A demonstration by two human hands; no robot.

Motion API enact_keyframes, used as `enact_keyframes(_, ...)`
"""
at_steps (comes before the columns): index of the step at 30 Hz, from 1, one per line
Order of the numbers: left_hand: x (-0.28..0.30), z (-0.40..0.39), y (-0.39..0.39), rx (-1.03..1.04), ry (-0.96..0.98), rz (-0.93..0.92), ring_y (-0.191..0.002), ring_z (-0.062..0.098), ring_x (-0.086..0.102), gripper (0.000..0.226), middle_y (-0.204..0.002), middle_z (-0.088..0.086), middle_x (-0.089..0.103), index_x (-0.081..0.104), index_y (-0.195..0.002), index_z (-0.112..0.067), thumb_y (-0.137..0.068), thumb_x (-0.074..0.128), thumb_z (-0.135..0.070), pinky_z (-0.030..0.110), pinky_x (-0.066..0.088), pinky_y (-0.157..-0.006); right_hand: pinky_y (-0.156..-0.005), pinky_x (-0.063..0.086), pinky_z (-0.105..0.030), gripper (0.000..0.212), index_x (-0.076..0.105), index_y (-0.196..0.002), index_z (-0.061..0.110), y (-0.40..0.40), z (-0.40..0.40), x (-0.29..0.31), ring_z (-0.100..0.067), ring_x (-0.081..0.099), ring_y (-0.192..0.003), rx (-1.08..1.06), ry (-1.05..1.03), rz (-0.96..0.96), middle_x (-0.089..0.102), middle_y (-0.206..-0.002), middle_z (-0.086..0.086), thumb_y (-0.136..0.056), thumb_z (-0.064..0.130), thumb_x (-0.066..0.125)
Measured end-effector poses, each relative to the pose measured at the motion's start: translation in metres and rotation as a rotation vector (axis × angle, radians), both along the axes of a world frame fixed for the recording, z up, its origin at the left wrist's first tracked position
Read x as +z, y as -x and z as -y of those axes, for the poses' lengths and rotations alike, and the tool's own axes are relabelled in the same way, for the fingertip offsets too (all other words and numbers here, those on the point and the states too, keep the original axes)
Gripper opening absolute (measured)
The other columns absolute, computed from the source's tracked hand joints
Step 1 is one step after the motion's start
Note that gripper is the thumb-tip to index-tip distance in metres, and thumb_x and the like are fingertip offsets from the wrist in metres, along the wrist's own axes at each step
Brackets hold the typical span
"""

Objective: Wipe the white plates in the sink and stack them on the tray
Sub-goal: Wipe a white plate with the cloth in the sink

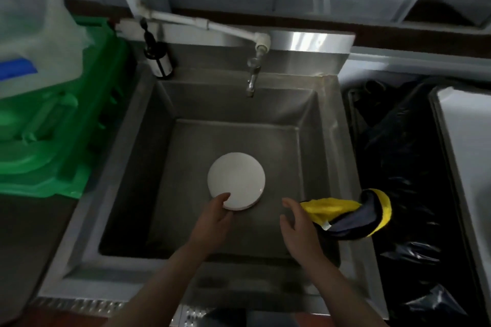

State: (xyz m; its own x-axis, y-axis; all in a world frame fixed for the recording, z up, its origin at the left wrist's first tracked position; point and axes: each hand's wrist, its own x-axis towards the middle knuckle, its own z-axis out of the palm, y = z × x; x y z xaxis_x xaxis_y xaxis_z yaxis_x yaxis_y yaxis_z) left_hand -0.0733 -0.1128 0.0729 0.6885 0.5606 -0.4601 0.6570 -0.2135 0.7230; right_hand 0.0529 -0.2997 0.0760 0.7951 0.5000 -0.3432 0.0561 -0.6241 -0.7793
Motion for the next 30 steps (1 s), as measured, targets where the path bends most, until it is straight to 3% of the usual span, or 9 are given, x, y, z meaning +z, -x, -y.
enact_keyframes(6,-0.035,-0.025,-0.012,0.034,0.053,-0.128,-0.136,0.023,0.046,0.05,-0.152,0.001,0.043,0.036,-0.149,-0.028,-0.102,0.051,-0.033,0.034,0.036,-0.109,-0.106,0.037,-0.031,0.042,0.048,-0.14,0.017,-0.031,-0.037,-0.041,-0.018,0.046,-0.131,0.079,0.095,-0.085,0.052,-0.141,-0.001,-0.098,0.015,0.052)
enact_keyframes(11,-0.066,-0.046,-0.031,0.07,0.059,-0.184,-0.137,0.027,0.044,0.049,-0.154,0.007,0.039,0.036,-0.15,-0.018,-0.103,0.05,-0.022,0.036,0.036,-0.11,-0.102,0.04,-0.032,0.039,0.046,-0.14,0.022,-0.053,-0.069,-0.075,-0.02,0.048,-0.13,0.092,0.166,-0.182,0.052,-0.14,0.001,-0.101,0.018,0.048)
enact_keyframes(14,-0.084,-0.061,-0.043,0.13,0.082,-0.266,-0.136,0.031,0.045,0.05,-0.152,0.01,0.041,0.035,-0.15,-0.017,-0.102,0.049,-0.021,0.038,0.037,-0.109,-0.094,0.041,-0.031,0.036,0.047,-0.138,0.025,-0.066,-0.085,-0.094,-0.018,0.051,-0.125,0.083,0.196,-0.224,0.055,-0.134,0.005,-0.102,0.03,0.047)
enact_keyframes(20,-0.118,-0.085,-0.049,0.133,0.04,-0.433,-0.122,0.034,0.056,0.036,-0.133,0.018,0.058,0.052,-0.131,-0.004,-0.101,0.052,-0.024,0.034,0.043,-0.094,-0.093,0.043,-0.034,0.042,0.046,-0.141,0.015,-0.083,-0.099,-0.135,-0.024,0.054,-0.122,-0.014,0.254,-0.24,0.057,-0.131,-0.003,-0.102,0.033,0.047)
enact_keyframes(26,-0.15,-0.104,-0.046,0.084,-0.023,-0.447,-0.104,0.032,0.062,0.03,-0.114,0.021,0.066,0.059,-0.104,-0.003,-0.103,0.048,-0.031,0.033,0.044,-0.083,-0.069,0.039,-0.03,0.025,0.058,-0.111,0.009,-0.096,-0.111,-0.166,-0.017,0.053,-0.082,0.033,0.392,-0.189,0.062,-0.103,-0.01,-0.104,0.027,0.044)
enact_keyframes(30,-0.161,-0.109,-0.051,0.108,-0.02,-0.422,-0.095,0.028,0.061,0.029,-0.107,0.017,0.067,0.057,-0.091,-0.012,-0.103,0.048,-0.037,0.032,0.044,-0.08,-0.069,0.037,-0.031,0.03,0.055,-0.096,0.013,-0.102,-0.118,-0.176,-0.021,0.052,-0.078,0.136,0.458,-0.162,0.056,-0.088,-0.006,-0.104,0.037,0.04)
